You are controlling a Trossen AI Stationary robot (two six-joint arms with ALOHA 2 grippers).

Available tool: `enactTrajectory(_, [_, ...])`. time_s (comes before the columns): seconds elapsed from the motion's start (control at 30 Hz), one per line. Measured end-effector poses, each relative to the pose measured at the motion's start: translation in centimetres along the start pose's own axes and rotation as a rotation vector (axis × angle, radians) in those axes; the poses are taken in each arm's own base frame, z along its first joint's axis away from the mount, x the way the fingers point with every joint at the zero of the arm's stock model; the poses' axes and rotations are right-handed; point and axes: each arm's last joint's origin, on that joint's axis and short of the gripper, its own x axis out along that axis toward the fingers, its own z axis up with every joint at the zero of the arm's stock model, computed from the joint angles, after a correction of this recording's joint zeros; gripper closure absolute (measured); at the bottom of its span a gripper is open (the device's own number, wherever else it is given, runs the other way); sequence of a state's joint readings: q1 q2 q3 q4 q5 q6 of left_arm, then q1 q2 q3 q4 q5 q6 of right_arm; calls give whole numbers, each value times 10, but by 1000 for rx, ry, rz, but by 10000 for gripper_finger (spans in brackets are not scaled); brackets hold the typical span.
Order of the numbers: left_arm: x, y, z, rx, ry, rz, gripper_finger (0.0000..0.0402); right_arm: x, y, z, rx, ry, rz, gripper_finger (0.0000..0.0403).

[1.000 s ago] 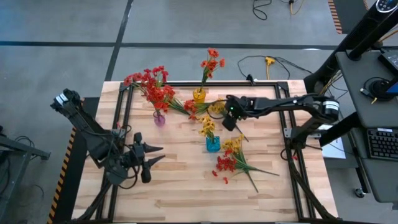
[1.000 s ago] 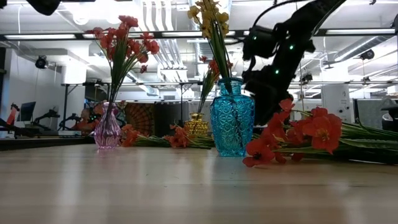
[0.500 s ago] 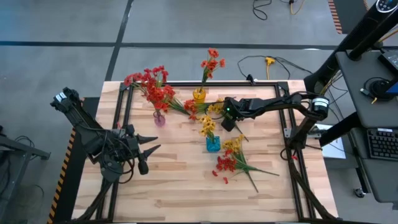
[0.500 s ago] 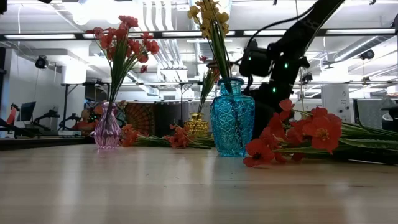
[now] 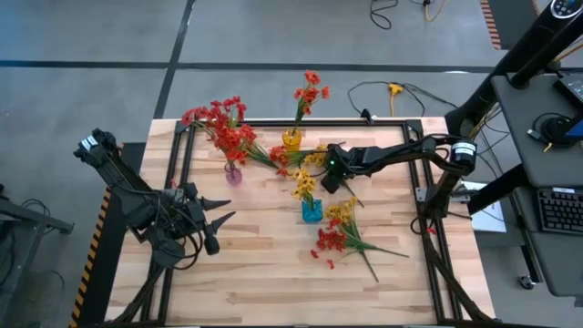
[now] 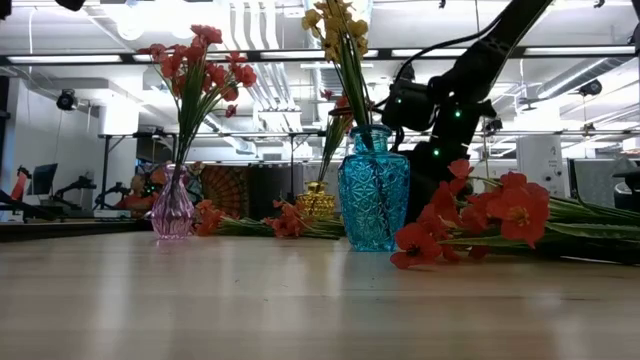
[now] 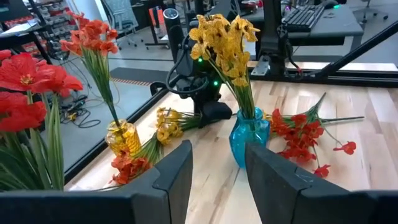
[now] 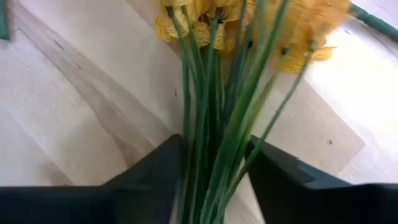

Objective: Sort flowers into vase by color
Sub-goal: Put the top yellow flowers into the blue vase

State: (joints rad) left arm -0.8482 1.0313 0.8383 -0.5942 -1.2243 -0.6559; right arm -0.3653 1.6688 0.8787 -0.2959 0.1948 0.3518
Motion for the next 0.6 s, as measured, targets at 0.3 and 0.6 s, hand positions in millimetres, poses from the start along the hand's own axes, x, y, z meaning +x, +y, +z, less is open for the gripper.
enactTrajectory(0.3, [0, 1, 0, 0, -21, 28, 271, -5, -3, -1, 40, -3, -32, 381])
enactTrajectory(0.6, [0, 1, 0, 0, -20, 27, 271, -67, -21, 3, 95, -40, -121, 381])
